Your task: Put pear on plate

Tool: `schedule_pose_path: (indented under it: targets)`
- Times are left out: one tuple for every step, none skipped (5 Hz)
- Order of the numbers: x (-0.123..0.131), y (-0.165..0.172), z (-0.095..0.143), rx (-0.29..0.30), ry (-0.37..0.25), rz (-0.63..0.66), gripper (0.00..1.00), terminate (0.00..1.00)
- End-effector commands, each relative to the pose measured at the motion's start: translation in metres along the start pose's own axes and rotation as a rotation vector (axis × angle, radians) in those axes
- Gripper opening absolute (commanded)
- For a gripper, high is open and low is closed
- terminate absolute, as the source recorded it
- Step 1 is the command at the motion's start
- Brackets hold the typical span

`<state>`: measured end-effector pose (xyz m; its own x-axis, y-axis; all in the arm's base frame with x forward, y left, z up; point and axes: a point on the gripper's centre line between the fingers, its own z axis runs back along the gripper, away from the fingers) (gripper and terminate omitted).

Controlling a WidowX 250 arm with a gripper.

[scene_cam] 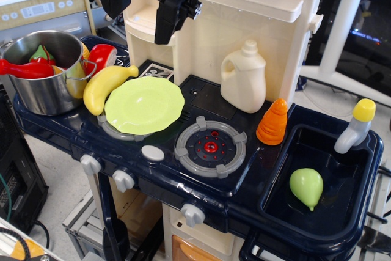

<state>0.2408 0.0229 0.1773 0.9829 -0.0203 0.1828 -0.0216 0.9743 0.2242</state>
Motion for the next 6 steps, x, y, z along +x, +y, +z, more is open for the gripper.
schedule_pose_path:
  targets:
    - [0.0,0.0,0.0,0.0,0.0,0.0,1.0,0.0]
    - [-0.002,-0.049,0.012,0.02,0.001,0.153,1.0,0.0]
    - [-0.007,-0.097,0.015,-0.017,0.033,0.312,1.0,0.0]
    - [-0.009,-0.132,0.0,-0.065,0.048,0.433,1.0,0.0]
    - [0.0,-0.156,-0.018,-0.096,0.071,0.496,1.0,0.0]
    - [0.011,-0.178,-0.04,-0.058,0.032,0.522,1.0,0.0]
